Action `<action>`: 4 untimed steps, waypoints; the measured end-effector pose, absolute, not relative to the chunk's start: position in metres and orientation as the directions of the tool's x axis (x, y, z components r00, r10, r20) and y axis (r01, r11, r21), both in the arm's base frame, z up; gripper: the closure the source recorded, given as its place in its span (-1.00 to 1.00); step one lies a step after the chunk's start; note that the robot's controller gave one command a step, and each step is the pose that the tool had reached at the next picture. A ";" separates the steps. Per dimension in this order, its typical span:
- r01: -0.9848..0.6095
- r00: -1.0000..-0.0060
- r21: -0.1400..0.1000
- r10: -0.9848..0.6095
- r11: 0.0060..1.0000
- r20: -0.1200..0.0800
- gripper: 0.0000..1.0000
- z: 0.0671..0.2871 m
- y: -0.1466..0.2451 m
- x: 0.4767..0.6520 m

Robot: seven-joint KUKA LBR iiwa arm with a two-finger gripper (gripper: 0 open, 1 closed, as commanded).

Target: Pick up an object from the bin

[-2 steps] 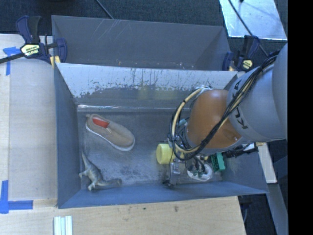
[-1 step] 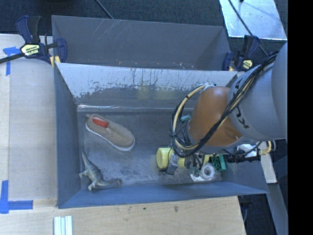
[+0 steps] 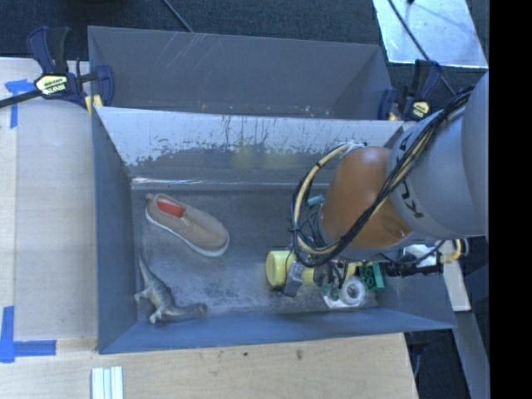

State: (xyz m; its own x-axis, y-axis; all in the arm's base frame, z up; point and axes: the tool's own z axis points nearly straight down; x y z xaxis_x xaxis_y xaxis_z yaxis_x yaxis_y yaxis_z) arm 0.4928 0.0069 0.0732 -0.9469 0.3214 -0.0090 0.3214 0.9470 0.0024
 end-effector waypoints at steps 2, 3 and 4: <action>0.323 -0.946 0.004 0.323 0.946 -0.014 1.00 0.134 0.002 0.503; 0.333 -0.943 -0.003 0.333 0.943 0.007 1.00 0.163 0.007 0.503; 0.303 -0.953 0.005 0.303 0.953 -0.016 1.00 0.146 -0.004 0.507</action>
Offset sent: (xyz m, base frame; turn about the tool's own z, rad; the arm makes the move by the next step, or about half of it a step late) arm 0.0061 -0.0111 -0.0032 0.0194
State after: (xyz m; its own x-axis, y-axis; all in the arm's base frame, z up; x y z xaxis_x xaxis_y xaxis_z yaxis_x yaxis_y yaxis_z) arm 0.5069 -0.0042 0.1460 -0.9528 0.3031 -0.0157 0.3030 0.9530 0.0047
